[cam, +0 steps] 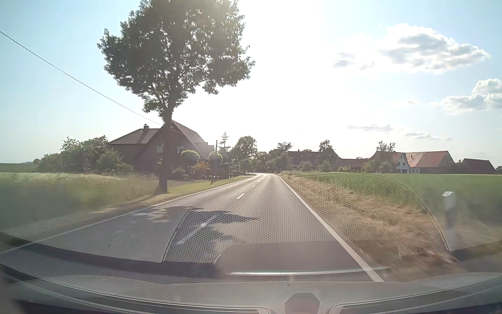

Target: Follow the waypoints while adhering to traffic rules and regulations

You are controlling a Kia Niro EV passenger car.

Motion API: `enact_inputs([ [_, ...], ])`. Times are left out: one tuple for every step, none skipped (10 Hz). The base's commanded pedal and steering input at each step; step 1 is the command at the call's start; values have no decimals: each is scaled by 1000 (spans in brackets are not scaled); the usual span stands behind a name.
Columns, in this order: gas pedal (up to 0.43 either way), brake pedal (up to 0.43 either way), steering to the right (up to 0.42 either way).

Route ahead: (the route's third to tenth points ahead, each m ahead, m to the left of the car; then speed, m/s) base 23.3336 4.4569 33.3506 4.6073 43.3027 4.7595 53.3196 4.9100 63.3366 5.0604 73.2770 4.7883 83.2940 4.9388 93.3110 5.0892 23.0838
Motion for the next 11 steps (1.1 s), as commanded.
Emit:
enact_inputs([
  [98,6,4],
  [87,6,4],
  [79,6,4],
  [67,6,4],
  [67,6,4],
  [67,6,2],
  [79,6,0],
  [79,6,0],
  [87,6,1],
  [110,6,1],
  [118,6,1],
])
